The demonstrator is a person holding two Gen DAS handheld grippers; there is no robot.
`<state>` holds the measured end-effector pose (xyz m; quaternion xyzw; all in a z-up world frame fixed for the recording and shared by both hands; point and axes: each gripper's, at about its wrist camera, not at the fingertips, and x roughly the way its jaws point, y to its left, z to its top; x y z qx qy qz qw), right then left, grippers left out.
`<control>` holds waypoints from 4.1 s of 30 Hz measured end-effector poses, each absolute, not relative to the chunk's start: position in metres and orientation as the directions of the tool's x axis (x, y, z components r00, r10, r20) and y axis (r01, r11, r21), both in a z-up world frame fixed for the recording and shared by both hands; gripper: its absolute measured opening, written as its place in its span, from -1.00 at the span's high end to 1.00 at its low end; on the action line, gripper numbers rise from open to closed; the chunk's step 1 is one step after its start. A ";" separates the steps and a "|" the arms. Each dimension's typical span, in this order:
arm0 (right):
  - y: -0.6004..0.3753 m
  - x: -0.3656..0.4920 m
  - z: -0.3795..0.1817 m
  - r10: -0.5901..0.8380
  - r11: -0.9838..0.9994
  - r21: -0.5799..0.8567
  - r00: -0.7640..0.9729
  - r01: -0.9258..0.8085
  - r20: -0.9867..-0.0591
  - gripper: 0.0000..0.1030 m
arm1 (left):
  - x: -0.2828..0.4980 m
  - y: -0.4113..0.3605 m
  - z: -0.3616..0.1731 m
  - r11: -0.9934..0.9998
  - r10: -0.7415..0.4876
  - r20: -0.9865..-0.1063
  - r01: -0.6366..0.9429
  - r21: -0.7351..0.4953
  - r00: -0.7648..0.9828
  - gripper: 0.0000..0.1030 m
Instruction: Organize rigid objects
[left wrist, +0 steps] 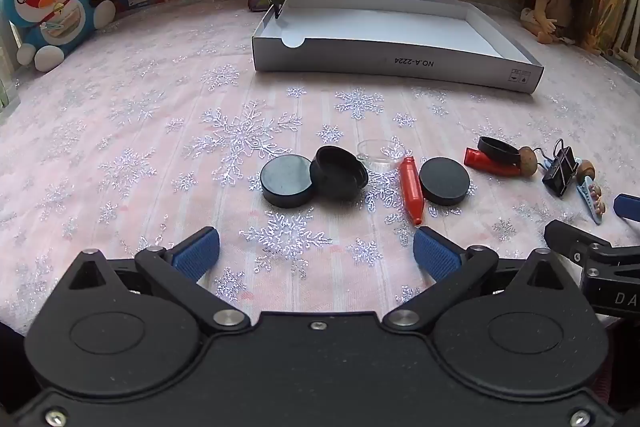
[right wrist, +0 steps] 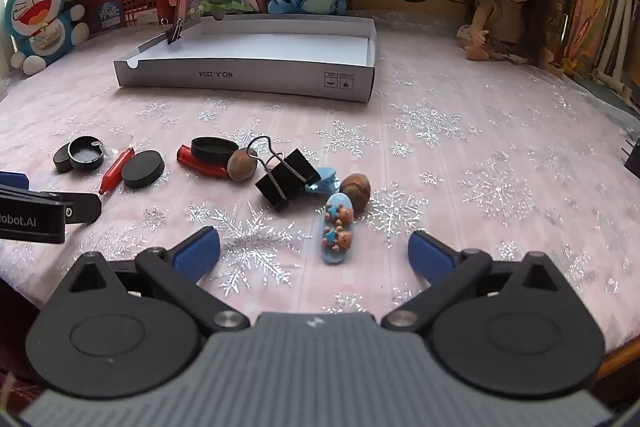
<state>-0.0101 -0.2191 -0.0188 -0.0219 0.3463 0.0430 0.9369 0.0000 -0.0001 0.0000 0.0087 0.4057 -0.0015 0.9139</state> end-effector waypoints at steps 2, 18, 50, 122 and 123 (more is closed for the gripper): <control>-0.219 -0.010 -0.019 0.066 0.995 -0.009 0.755 -0.095 -0.653 -1.00 | 0.000 0.000 0.000 1.000 0.004 -0.740 0.010 0.015 0.672 -1.00; -0.217 -0.011 -0.018 0.066 0.995 -0.009 0.751 -0.095 -0.657 -1.00 | 0.000 0.000 0.000 1.000 0.004 -0.741 0.010 0.014 0.671 -1.00; -0.217 -0.013 -0.019 0.065 0.996 -0.009 0.752 -0.094 -0.656 -1.00 | 0.000 0.000 0.000 1.000 0.003 -0.741 0.010 0.013 0.671 -1.00; -0.241 -0.024 -0.014 0.135 0.986 0.001 0.810 -0.164 -0.570 0.21 | 0.002 0.031 0.007 0.998 -0.027 -0.595 0.053 0.026 0.803 0.42; -0.240 -0.024 -0.014 0.136 0.986 0.001 0.810 -0.164 -0.571 0.23 | 0.003 0.032 0.008 0.998 -0.036 -0.592 0.055 0.015 0.805 0.38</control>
